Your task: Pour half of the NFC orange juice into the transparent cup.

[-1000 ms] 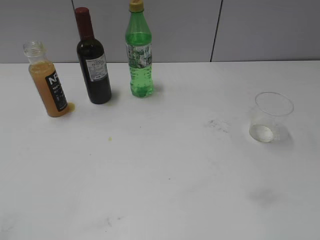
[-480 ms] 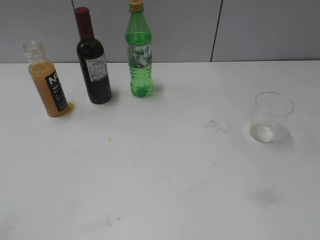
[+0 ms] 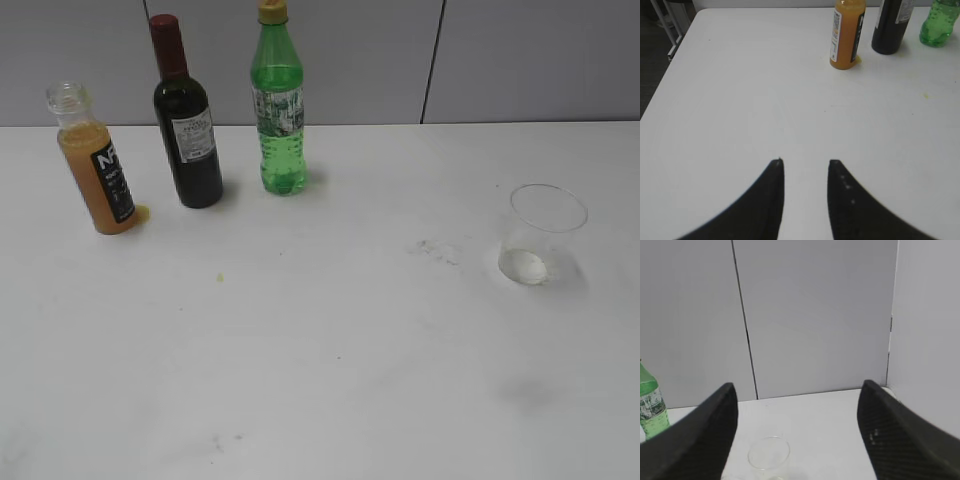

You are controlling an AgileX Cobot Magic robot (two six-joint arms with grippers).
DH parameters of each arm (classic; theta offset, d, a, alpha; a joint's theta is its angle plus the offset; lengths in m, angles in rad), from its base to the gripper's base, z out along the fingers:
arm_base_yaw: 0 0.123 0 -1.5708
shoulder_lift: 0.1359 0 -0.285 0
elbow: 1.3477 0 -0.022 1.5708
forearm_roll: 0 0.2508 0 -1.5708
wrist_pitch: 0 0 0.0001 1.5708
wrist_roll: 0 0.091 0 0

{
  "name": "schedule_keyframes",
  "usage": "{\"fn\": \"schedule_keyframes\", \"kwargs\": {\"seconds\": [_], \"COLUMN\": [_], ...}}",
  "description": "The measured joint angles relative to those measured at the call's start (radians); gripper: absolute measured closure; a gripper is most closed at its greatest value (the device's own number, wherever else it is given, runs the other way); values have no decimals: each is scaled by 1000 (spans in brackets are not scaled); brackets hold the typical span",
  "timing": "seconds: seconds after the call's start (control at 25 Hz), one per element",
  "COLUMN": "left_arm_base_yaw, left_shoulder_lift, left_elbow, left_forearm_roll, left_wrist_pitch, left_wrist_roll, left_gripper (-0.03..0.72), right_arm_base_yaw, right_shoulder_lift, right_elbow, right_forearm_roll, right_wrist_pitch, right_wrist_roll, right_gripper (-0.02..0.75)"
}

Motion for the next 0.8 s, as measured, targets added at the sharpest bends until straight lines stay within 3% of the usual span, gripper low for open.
{"fn": "schedule_keyframes", "kwargs": {"seconds": [0.52,0.8], "left_arm_base_yaw": [0,0], "left_shoulder_lift": [0,0], "left_elbow": [0,0], "left_forearm_roll": [0,0], "left_wrist_pitch": [0,0], "left_wrist_roll": [0,0], "left_gripper": [448,448], "right_arm_base_yaw": [0,0], "right_shoulder_lift": [357,557], "right_elbow": [60,176], "right_forearm_roll": [54,42], "right_wrist_pitch": [-290,-613], "right_wrist_roll": [-45,-47], "right_gripper": [165,165]}}
